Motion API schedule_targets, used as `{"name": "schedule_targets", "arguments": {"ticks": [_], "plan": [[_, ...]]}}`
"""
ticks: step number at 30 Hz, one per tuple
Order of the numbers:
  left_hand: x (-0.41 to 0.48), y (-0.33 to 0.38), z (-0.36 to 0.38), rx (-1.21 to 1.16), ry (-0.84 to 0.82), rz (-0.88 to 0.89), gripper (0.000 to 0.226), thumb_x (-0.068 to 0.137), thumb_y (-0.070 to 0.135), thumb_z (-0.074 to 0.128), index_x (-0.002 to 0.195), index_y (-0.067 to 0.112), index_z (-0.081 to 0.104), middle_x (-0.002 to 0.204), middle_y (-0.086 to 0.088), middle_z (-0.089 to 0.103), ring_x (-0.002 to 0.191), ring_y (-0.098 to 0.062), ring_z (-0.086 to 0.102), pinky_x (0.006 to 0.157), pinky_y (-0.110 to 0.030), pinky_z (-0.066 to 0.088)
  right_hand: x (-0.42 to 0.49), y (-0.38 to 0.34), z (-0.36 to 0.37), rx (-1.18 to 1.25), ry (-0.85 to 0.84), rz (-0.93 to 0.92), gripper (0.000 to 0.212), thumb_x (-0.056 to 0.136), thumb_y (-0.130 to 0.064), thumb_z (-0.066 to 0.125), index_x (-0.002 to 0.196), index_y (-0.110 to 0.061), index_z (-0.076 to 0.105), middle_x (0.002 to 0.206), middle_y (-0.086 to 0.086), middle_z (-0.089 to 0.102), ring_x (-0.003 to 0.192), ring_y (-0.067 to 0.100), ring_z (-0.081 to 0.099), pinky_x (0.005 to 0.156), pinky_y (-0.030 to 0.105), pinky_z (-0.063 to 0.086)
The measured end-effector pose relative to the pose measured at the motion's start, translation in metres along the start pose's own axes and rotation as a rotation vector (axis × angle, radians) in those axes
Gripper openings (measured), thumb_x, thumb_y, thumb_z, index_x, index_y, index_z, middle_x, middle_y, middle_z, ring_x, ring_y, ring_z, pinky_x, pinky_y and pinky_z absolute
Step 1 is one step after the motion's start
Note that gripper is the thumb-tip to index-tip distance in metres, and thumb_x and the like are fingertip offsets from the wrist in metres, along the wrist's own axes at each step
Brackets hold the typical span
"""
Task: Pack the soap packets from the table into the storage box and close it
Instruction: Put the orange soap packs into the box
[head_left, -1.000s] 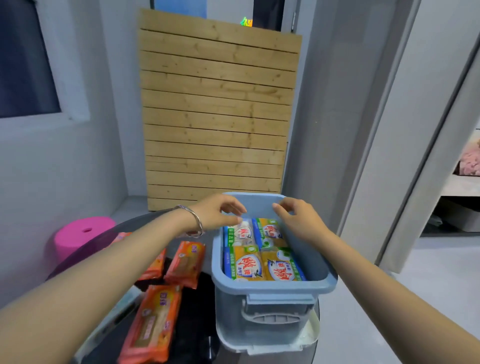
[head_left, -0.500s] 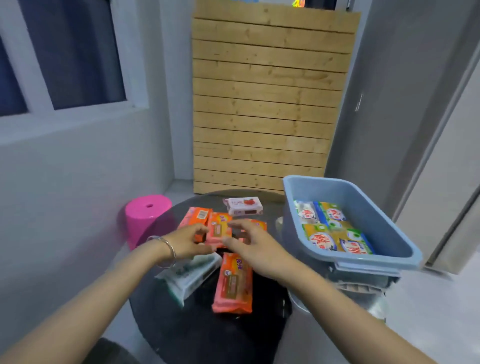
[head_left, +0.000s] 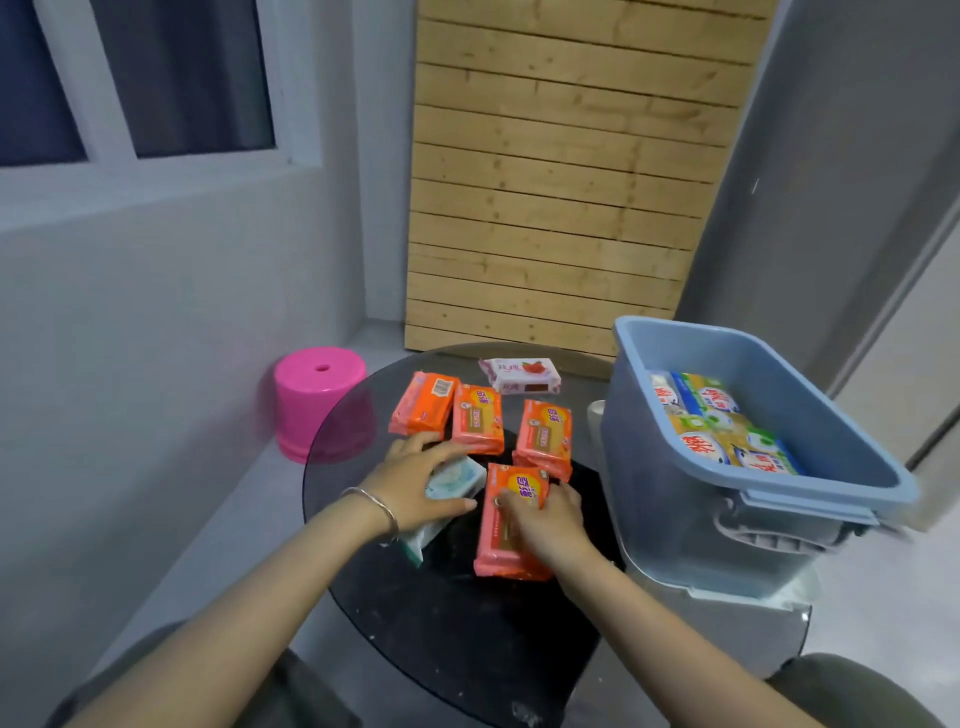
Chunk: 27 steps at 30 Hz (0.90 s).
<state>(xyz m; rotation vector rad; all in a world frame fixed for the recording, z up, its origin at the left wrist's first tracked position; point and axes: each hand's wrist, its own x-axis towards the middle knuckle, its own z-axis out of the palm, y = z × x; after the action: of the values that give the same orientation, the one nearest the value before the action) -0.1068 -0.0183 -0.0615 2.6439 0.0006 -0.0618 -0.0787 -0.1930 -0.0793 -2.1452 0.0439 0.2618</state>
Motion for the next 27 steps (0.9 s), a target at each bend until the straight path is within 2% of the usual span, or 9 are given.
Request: {"name": "schedule_targets", "arguments": {"ticks": [2, 5, 9, 12, 16, 19, 22, 24, 27], "plan": [[-0.003, 0.008, 0.000, 0.224, 0.016, 0.040, 0.073, 0.073, 0.074, 0.030, 0.138, 0.042, 0.040, 0.159, 0.000, 0.012, 0.145, -0.025, 0.009, 0.117, -0.040, 0.014, 0.000, 0.005, 0.001, -0.003, -0.004, 0.002, 0.054, 0.085, -0.042, 0.057, 0.129, -0.011, 0.056, 0.152, 0.008, 0.028, 0.138, 0.027, 0.035, 0.116, 0.043, 0.027], [-0.005, 0.024, -0.002, 0.346, 0.044, 0.101, 0.048, 0.092, 0.057, 0.028, 0.136, 0.043, 0.043, 0.161, 0.000, -0.002, 0.147, -0.025, -0.007, 0.119, -0.042, -0.004, -0.002, 0.008, 0.001, 0.023, -0.003, -0.020, 0.046, 0.089, -0.040, 0.053, 0.126, -0.015, 0.060, 0.152, 0.008, 0.030, 0.138, 0.026, 0.035, 0.116, 0.045, 0.027], [-0.007, 0.036, 0.007, 0.421, -0.029, 0.076, 0.051, 0.096, 0.051, 0.022, 0.136, 0.034, 0.047, 0.161, -0.002, -0.009, 0.147, -0.026, -0.016, 0.117, -0.041, -0.014, -0.003, 0.009, 0.006, 0.083, 0.004, -0.016, 0.054, 0.079, -0.051, 0.051, 0.121, -0.019, 0.062, 0.141, 0.007, 0.044, 0.131, 0.028, 0.045, 0.111, 0.047, 0.034], [-0.010, 0.042, 0.021, 0.391, -0.082, 0.031, 0.053, 0.097, 0.048, 0.018, 0.136, 0.030, 0.049, 0.160, -0.005, -0.012, 0.146, -0.027, -0.020, 0.116, -0.040, -0.016, 0.016, 0.032, 0.013, 0.183, -0.005, -0.015, 0.066, 0.062, -0.064, 0.044, 0.114, -0.027, 0.062, 0.122, 0.005, 0.061, 0.117, 0.028, 0.058, 0.102, 0.048, 0.045], [-0.012, 0.049, 0.032, 0.209, -0.078, 0.019, 0.051, 0.098, 0.047, 0.019, 0.142, 0.031, 0.038, 0.160, -0.006, -0.014, 0.144, -0.024, -0.025, 0.116, -0.037, -0.016, -0.005, 0.008, 0.000, 0.403, -0.008, -0.084, 0.060, 0.080, -0.050, 0.048, 0.136, -0.030, 0.045, 0.130, 0.004, 0.056, 0.113, 0.023, 0.061, 0.097, 0.046, 0.050], [-0.007, 0.062, 0.027, -0.153, 0.060, 0.009, 0.050, 0.099, 0.044, 0.021, 0.146, 0.031, 0.027, 0.159, -0.001, 0.017, 0.149, -0.020, -0.004, 0.119, -0.035, 0.000, -0.010, -0.011, -0.015, 0.564, 0.005, -0.173, 0.041, 0.094, -0.033, 0.047, 0.135, -0.027, 0.045, 0.124, 0.005, 0.063, 0.107, 0.021, 0.066, 0.094, 0.044, 0.053], [0.009, 0.070, 0.014, -0.822, 0.131, -0.006, 0.039, 0.097, 0.030, 0.043, 0.135, 0.025, 0.045, 0.117, 0.008, 0.061, 0.121, -0.019, 0.056, 0.097, -0.026, 0.044, 0.002, -0.037, -0.029, 0.633, -0.058, -0.181, 0.033, 0.101, -0.029, 0.038, 0.132, -0.027, 0.047, 0.120, 0.003, 0.065, 0.107, 0.021, 0.065, 0.089, 0.037, 0.054], [0.024, 0.065, 0.006, -1.056, 0.210, -0.038, 0.036, 0.093, 0.018, 0.052, 0.129, 0.022, 0.048, 0.107, 0.001, 0.065, 0.100, -0.019, 0.065, 0.080, -0.018, 0.053, 0.016, -0.051, -0.032, 0.619, -0.094, -0.187, 0.032, 0.101, -0.031, 0.034, 0.125, -0.023, 0.054, 0.121, 0.007, 0.065, 0.109, 0.023, 0.064, 0.095, 0.041, 0.051], [0.041, 0.049, -0.006, -1.050, 0.331, -0.124, 0.036, 0.091, 0.014, 0.056, 0.126, 0.014, 0.049, 0.102, -0.004, 0.065, 0.080, -0.004, 0.067, 0.065, -0.008, 0.050, 0.043, -0.052, -0.030, 0.516, 0.047, -0.121, 0.020, 0.097, -0.031, 0.044, 0.111, -0.024, 0.057, 0.120, 0.006, 0.063, 0.108, 0.022, 0.062, 0.094, 0.042, 0.051]]}}
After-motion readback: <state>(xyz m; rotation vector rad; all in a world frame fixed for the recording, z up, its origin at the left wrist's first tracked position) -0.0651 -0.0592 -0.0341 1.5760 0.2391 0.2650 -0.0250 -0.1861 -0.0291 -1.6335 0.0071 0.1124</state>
